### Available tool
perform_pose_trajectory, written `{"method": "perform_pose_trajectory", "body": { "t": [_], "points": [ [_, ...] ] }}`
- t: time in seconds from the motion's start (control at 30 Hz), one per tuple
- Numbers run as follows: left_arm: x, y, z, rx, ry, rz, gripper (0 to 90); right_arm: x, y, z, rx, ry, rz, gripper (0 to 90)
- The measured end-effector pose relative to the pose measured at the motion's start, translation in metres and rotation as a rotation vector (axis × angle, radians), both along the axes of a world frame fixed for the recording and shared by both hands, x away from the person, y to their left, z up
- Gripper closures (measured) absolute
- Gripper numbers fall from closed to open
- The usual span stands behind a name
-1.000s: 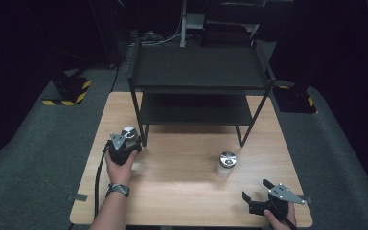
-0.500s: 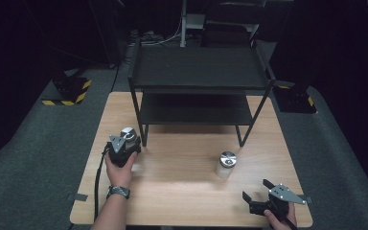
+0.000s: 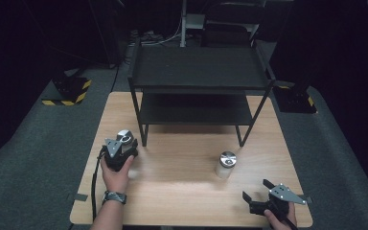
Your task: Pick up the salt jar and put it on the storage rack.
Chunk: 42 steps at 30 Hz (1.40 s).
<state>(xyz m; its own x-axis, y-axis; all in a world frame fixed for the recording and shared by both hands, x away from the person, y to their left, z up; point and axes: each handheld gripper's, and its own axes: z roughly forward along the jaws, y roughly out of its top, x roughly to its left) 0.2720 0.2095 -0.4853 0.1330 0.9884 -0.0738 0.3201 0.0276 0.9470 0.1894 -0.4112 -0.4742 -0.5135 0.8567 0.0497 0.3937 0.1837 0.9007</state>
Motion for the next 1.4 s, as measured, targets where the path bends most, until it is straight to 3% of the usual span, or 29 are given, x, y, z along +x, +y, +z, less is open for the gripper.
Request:
{"method": "perform_pose_trajectory", "body": {
  "t": [0.4, 0.57, 0.97, 1.4],
  "points": [
    [-0.024, -0.010, 0.015, 0.006, -0.031, -0.045, 31.0, 0.000, -0.001, 0.000, 0.001, -0.001, 0.004, 0.4],
    [-0.035, -0.015, 0.017, -0.017, -0.043, -0.061, 31.0, 0.000, -0.001, 0.000, 0.003, 0.000, 0.004, 0.4],
    [-0.058, -0.027, 0.023, -0.013, -0.043, -0.095, 30.9, 0.000, -0.002, 0.000, 0.004, -0.002, 0.010, 0.4],
    [-0.072, -0.042, 0.041, -0.021, -0.081, -0.152, 30.9, 0.000, -0.002, -0.001, 0.004, -0.006, 0.010, 0.4]
  ]
}}
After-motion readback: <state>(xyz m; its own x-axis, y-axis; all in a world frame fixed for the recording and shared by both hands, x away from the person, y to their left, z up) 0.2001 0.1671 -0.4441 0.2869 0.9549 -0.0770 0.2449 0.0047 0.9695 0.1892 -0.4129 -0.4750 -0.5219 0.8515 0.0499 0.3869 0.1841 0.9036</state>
